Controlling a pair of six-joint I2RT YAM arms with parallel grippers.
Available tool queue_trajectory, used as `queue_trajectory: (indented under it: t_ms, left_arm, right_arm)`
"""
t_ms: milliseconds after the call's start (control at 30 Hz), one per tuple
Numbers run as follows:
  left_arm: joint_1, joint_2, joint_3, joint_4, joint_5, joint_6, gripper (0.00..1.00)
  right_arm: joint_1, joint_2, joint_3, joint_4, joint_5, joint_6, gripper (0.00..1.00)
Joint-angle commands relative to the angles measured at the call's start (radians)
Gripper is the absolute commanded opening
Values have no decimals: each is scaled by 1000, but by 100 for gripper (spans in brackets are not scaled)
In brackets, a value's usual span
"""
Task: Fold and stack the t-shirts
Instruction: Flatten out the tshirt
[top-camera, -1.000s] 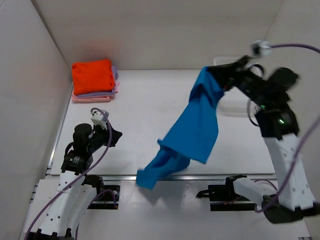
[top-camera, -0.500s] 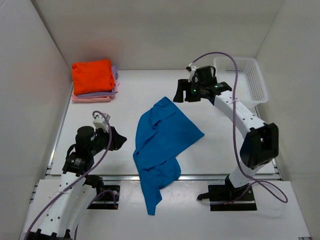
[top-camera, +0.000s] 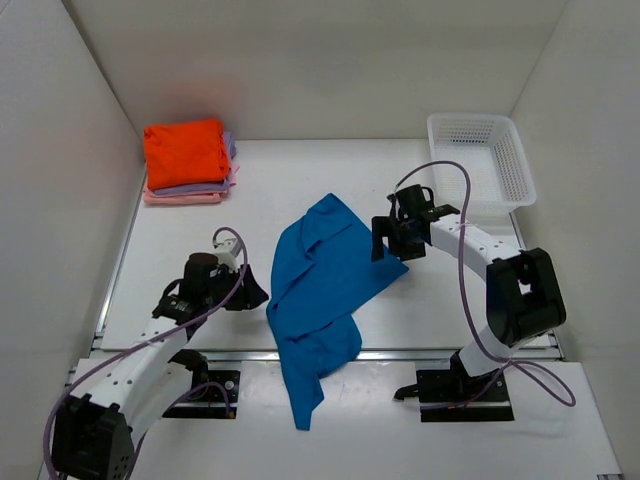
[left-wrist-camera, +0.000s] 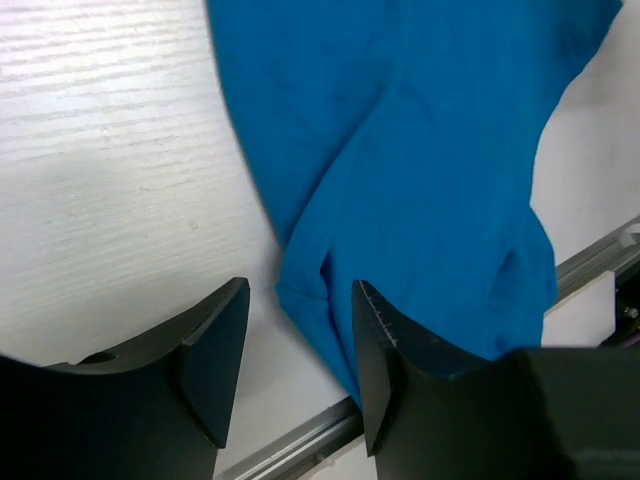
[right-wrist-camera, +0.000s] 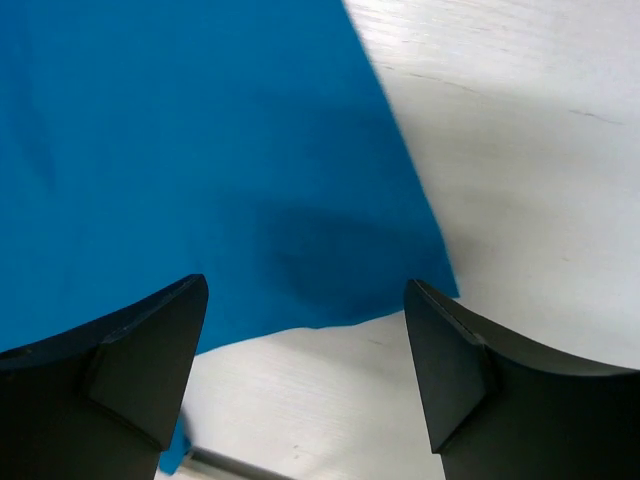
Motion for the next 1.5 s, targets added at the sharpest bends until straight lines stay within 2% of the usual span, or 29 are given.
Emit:
queue_trajectory:
  t_ms: [0, 200, 267, 300, 400, 433, 467, 500, 533, 633, 733, 767, 833, 967, 1067, 1200, 1300, 1367, 1467]
  left_arm:
    - [-32, 66, -33, 117, -3, -27, 59]
    - [-75, 157, -55, 218, -24, -54, 67]
    - [-81, 198, -61, 239, -1, -62, 66]
    - [-90, 221, -57, 247, 3, -64, 62]
    - [-100, 260, -46, 281, 25, -77, 30]
    - [-97, 266, -43, 298, 32, -80, 19]
    - [-86, 270, -38, 295, 44, -84, 0]
    - [-63, 272, -23, 280, 67, -90, 0]
    - [-57, 269, -15, 248, 74, -79, 0]
    - [23, 235, 127, 78, 72, 2, 0]
    - [109, 189, 345, -83, 42, 84, 0]
    - [152, 171, 474, -134, 13, 108, 0]
    - [172, 152, 552, -156, -3, 120, 0]
    - [167, 131, 793, -245, -127, 172, 0]
    - [172, 103, 876, -274, -224, 206, 0]
    - [166, 25, 940, -225, -348, 260, 0]
    - [141, 71, 1080, -294, -382, 306, 0]
    - [129, 157, 1211, -320, -397, 341, 0]
    - [117, 252, 1325, -300, -399, 372, 0]
  right_arm:
    - [26, 30, 7, 24, 105, -7, 77]
    - [47, 102, -22, 4, 162, 12, 79]
    - [61, 119, -14, -10, 208, 18, 78]
    - [70, 135, -13, -13, 217, 13, 78]
    - [84, 176, 7, -36, 227, 9, 77]
    - [90, 205, 10, -40, 218, 8, 70]
    - [81, 214, 26, -49, 195, 4, 61]
    - [78, 221, 32, -51, 176, 4, 16]
    - [73, 205, 32, -51, 143, 8, 0]
    - [54, 117, 52, -59, 144, -1, 0]
    - [-14, -33, 122, -82, 126, -8, 0]
    - [-40, -105, 171, -85, 100, -19, 0]
    - [-74, -207, 194, -73, 81, -24, 0]
    - [-167, -406, 233, -37, 32, -24, 0]
    - [-239, -535, 213, -24, 8, -24, 0]
    - [-338, -669, 158, -7, -74, -12, 0]
    - [-344, -730, 127, -5, -106, -5, 0]
    - [-333, -755, 129, -8, -99, -2, 1]
    - [-315, -758, 115, -10, -98, 11, 0]
